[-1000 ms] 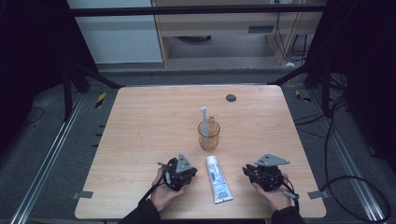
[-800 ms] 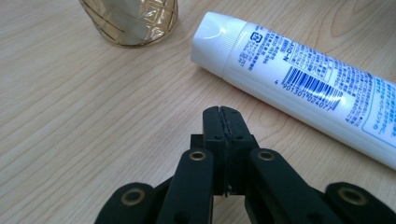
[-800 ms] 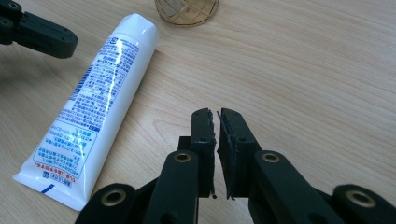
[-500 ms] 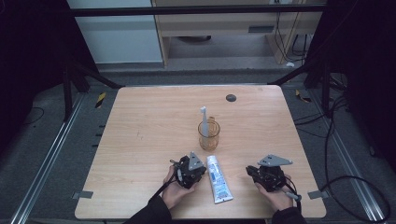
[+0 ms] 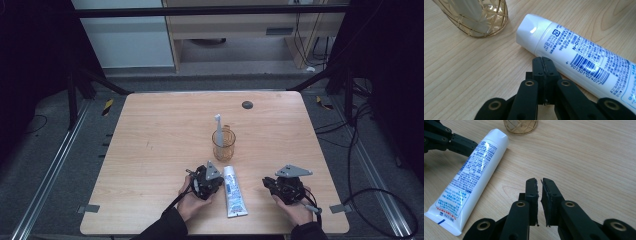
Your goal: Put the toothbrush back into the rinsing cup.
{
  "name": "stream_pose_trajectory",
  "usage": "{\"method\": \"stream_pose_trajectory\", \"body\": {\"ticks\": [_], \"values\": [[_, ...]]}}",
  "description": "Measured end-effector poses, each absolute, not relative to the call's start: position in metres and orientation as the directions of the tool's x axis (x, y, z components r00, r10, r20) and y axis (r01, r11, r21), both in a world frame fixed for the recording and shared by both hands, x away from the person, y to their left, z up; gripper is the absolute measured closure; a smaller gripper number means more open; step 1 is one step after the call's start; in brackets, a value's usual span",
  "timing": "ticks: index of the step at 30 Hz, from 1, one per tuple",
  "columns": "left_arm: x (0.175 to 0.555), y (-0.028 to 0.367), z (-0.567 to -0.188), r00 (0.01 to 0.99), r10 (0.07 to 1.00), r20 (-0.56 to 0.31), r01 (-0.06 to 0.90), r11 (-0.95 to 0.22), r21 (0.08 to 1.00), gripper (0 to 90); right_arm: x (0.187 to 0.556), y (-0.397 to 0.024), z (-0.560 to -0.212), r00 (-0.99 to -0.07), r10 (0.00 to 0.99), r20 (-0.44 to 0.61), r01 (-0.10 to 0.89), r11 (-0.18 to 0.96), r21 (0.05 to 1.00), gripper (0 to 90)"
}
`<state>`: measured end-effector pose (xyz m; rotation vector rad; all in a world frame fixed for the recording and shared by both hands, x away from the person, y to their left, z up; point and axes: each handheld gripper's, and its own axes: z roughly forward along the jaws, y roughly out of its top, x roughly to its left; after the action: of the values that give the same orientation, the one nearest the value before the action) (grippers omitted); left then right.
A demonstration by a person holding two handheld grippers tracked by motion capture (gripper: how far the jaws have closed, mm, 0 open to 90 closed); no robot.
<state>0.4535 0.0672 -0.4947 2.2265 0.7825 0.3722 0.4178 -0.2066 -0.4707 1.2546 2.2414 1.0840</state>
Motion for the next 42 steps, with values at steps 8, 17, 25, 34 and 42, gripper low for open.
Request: {"method": "stream_pose_trajectory", "body": {"ticks": [8,17,25,34,42], "values": [[0.454,0.060,-0.495,0.779,0.627,0.027,0.416,-0.549,0.725,89.3,0.419,-0.206,-0.471,-0.548,0.834,0.065,0.570,0.315,0.759,83.6],[0.458,0.050,-0.494,0.789,0.614,0.015,0.414,-0.549,0.726,89.4,0.420,-0.205,-0.471,-0.553,0.830,0.072,0.571,0.314,0.758,84.3],[0.458,0.047,-0.495,0.798,0.603,0.006,0.408,-0.546,0.732,89.4,0.422,-0.206,-0.471,-0.550,0.831,0.081,0.574,0.305,0.760,85.9],[0.453,0.055,-0.488,0.799,0.600,0.036,0.392,-0.566,0.725,89.3,0.429,-0.201,-0.468,-0.550,0.830,0.093,0.563,0.286,0.775,88.4],[0.442,0.103,-0.474,0.756,0.652,0.055,0.410,-0.538,0.737,89.1,0.443,-0.186,-0.464,-0.566,0.821,0.078,0.542,0.300,0.785,89.9]]}}
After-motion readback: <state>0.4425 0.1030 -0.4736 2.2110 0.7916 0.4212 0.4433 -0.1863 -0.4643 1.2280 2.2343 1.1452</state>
